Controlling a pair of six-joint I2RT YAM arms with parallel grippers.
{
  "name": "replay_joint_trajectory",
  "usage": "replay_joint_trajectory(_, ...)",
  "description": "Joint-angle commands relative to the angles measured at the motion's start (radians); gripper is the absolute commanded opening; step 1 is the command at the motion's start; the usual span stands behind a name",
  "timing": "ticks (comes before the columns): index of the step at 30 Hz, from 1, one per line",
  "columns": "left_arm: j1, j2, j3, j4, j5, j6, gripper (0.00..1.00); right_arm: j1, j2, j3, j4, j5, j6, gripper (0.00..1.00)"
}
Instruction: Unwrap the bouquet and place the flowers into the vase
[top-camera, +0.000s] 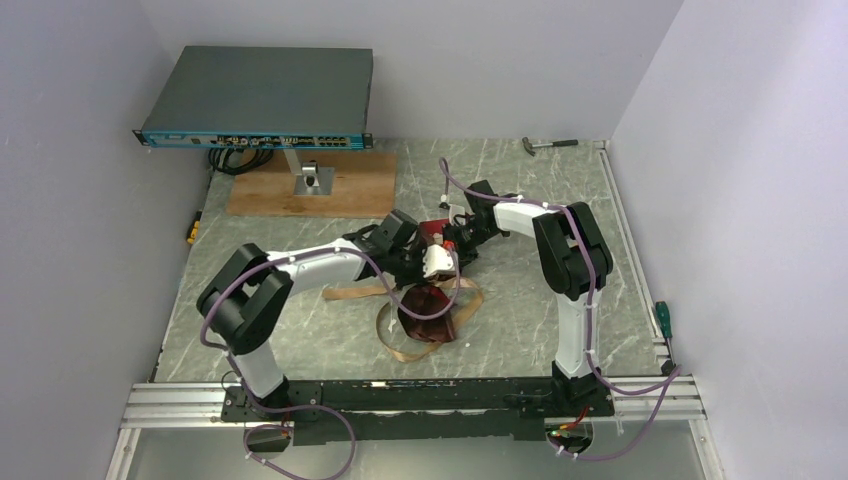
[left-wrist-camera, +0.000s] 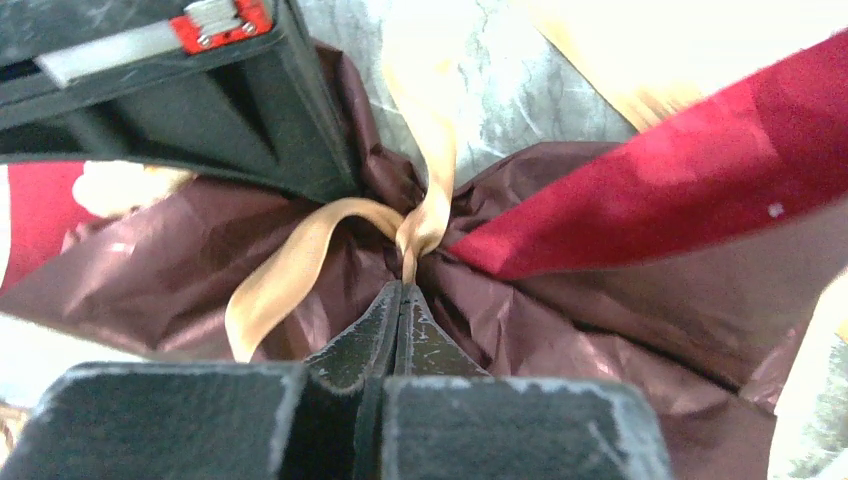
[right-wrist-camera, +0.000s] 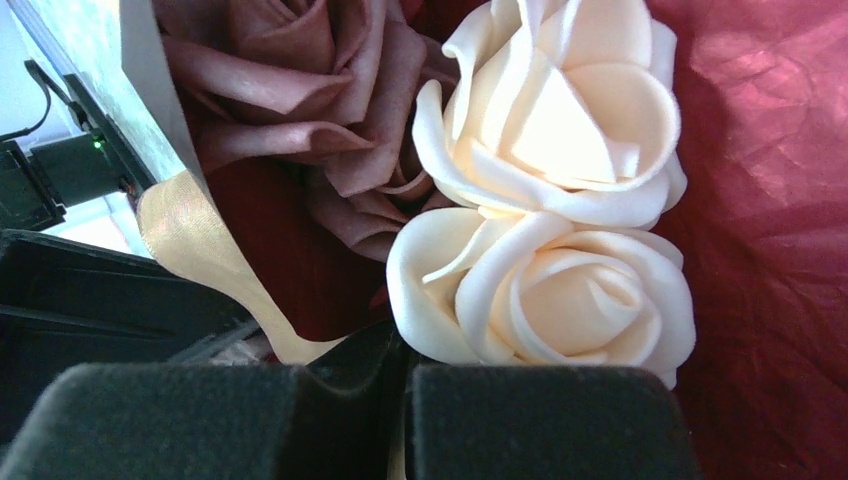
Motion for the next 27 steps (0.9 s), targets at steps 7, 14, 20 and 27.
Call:
replay_joint_trajectory(7, 0.041, -0.15, -0.098, 0.126, -0.059, -0.164, 0.0, 0.014, 0.067, -0.04, 0.001, 0.253, -0.094, 0.0)
replay_joint_trajectory(14, 0.024, -0.117, -0.045, 0.054, 0.058, -0.042, 0.12, 0.017, 0.064, -0.035, 0.0, 0.245, -0.091, 0.0)
replay_joint_trajectory(20, 0.007, -0.047, 0.005, 0.058, 0.081, -0.017, 0.3, 0.018, 0.063, -0.036, -0.002, 0.246, -0.105, 0.0)
replay_joint_trajectory(27, 0.0, 0.036, 0.018, 0.016, 0.083, 0.036, 0.38, 0.018, 0.067, -0.033, -0.003, 0.247, -0.105, 0.0)
